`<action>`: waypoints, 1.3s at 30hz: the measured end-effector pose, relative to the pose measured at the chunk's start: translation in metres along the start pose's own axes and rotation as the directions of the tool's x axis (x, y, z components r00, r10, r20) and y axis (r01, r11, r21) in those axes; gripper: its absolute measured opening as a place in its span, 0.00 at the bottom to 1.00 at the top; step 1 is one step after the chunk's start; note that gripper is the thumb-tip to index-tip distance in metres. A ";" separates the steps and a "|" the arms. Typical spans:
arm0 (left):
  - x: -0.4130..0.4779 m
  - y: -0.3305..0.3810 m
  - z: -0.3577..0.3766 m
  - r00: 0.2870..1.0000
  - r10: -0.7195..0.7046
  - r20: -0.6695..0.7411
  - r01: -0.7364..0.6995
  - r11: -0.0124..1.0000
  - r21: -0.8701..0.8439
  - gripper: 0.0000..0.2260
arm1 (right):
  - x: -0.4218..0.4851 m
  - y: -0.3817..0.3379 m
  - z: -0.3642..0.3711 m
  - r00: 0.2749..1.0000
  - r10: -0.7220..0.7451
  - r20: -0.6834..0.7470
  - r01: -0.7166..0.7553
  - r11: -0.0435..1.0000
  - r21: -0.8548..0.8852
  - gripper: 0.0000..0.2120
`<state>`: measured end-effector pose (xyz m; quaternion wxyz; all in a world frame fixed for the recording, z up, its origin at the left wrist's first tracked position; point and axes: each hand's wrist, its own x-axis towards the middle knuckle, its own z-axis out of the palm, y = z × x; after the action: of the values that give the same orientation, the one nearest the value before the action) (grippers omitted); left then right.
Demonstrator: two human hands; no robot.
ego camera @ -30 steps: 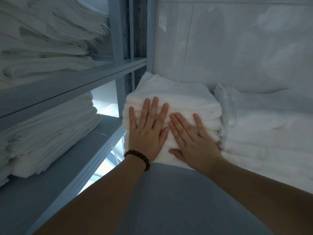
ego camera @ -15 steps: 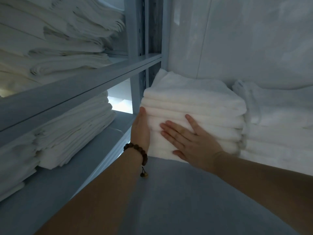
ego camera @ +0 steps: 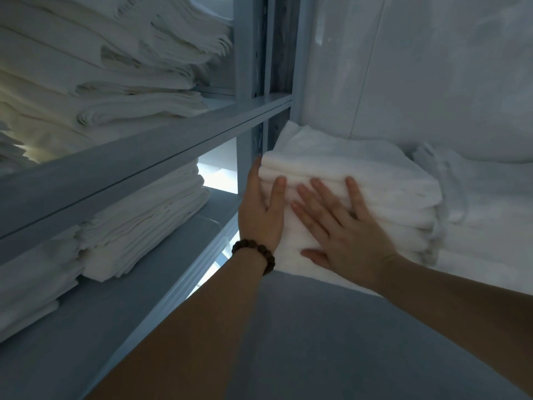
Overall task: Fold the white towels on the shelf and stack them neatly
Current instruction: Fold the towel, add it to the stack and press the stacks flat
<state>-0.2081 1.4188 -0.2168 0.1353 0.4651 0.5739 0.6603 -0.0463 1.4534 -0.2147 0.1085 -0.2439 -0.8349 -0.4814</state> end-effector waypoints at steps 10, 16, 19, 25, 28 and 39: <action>-0.036 -0.033 0.007 0.999 0.033 -0.014 -0.030 0.982 0.184 0.33 | -0.041 -0.020 0.014 0.982 -0.188 0.024 0.187 0.982 0.016 0.33; -0.035 -0.031 0.009 0.998 0.014 -0.064 0.007 0.949 0.317 0.33 | -0.047 -0.016 0.013 0.975 -0.180 0.128 0.174 0.983 0.057 0.31; -0.041 -0.011 0.011 0.952 0.279 -0.125 -0.156 0.797 0.584 0.28 | -0.049 -0.017 -0.017 0.994 -0.097 0.057 0.088 0.985 0.148 0.29; -0.017 0.048 0.035 0.847 0.471 0.247 -0.502 0.556 0.662 0.20 | -0.011 0.047 -0.065 0.840 0.472 0.267 -0.535 0.801 0.268 0.25; -0.010 0.054 0.044 0.875 0.281 0.394 -0.483 0.463 0.743 0.24 | 0.003 0.068 -0.059 0.708 0.427 0.562 -0.652 0.700 0.290 0.26; 0.014 0.080 0.047 0.904 0.108 0.414 -0.414 0.466 0.782 0.21 | 0.024 0.088 -0.048 0.695 0.301 0.653 -0.653 0.645 0.398 0.21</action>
<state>-0.1511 1.4343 -0.1440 -0.1287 0.6496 0.7156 0.2220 -0.0247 1.4562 -0.1139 0.0736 -0.5395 -0.8371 -0.0528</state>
